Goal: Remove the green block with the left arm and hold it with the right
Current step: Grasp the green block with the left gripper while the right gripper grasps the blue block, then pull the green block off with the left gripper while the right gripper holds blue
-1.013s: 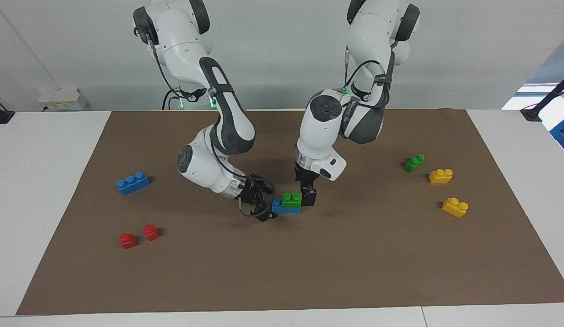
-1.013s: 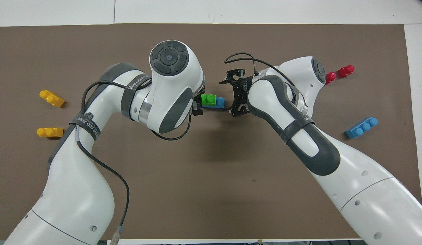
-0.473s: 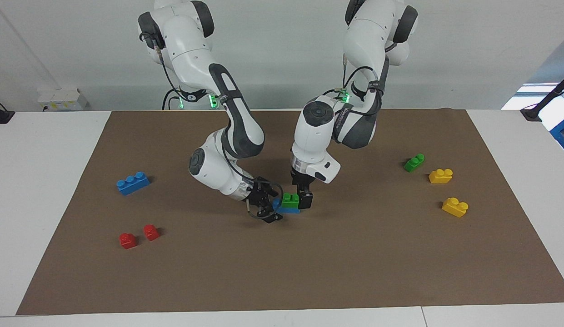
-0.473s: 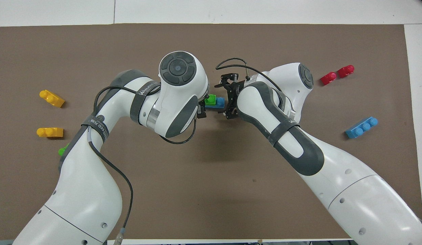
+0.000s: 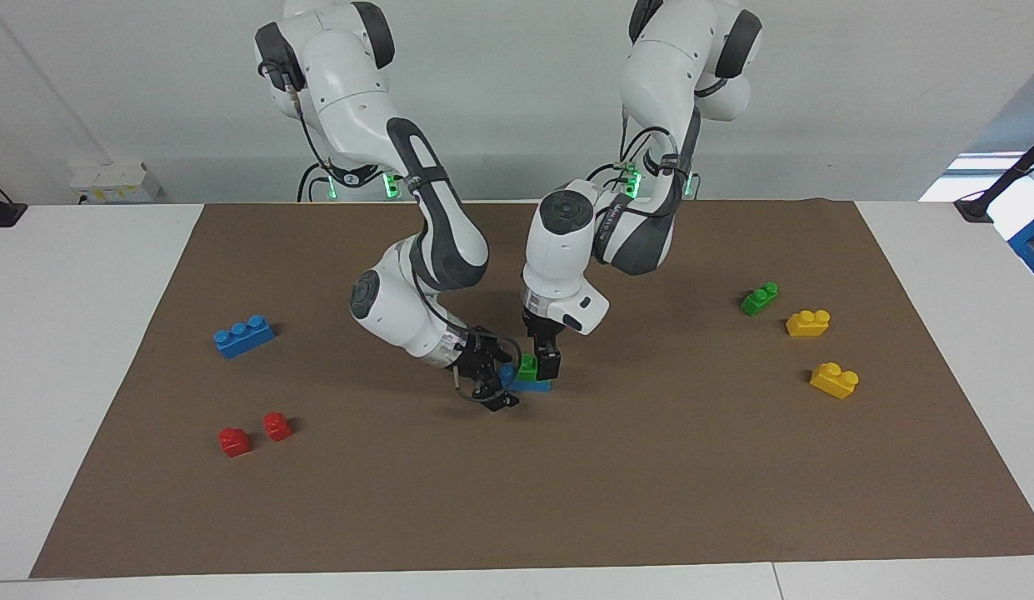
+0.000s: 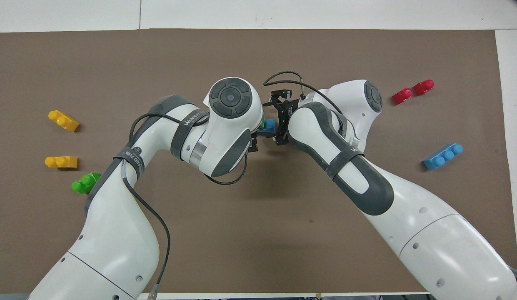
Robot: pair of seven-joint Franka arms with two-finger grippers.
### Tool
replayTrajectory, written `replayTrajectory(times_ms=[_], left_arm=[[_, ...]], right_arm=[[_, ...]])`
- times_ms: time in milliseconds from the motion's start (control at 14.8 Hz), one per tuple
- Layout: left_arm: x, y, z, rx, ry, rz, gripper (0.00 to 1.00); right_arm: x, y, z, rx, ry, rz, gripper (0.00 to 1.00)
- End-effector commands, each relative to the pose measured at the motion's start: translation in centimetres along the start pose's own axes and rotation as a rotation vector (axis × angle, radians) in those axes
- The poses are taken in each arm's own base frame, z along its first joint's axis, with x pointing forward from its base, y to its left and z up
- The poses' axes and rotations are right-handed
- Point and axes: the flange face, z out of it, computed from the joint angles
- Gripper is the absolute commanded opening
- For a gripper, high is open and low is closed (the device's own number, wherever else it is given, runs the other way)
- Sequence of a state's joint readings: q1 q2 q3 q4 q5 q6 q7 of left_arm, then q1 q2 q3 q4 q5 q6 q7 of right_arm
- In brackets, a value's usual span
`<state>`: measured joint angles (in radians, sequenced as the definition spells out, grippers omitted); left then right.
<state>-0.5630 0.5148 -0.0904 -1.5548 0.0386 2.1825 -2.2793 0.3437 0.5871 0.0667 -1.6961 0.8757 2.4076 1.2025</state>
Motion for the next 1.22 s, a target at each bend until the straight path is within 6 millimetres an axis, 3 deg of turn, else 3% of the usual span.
replayTrajectory(times_ms=[0, 203, 608, 743, 1148], left_arm=[[0.1, -0.8, 0.5, -0.027, 0.012, -0.007, 0.98], [0.0, -0.9, 0.5, -0.026, 0.012, -0.005, 0.98], [0.0, -0.8, 0.6, -0.031, 0.008, -0.008, 0.98], [0.1, -0.9, 0.7, -0.029, 0.01, -0.008, 0.97], [0.4, -1.5, 1.5, -0.018, 0.018, -0.005, 0.95]], right_arm=[[0.9, 0.2, 0.4, 0.014, 0.0, 0.039, 0.93], [0.7, 0.2, 0.4, 0.014, -0.001, 0.037, 0.73], [0.3, 0.3, 0.7, 0.015, -0.002, 0.007, 0.0], [-0.6, 0.7, 1.3, 0.007, 0.001, -0.059, 0.0], [0.2, 0.8, 1.2, 0.007, 0.008, -0.047, 0.0]])
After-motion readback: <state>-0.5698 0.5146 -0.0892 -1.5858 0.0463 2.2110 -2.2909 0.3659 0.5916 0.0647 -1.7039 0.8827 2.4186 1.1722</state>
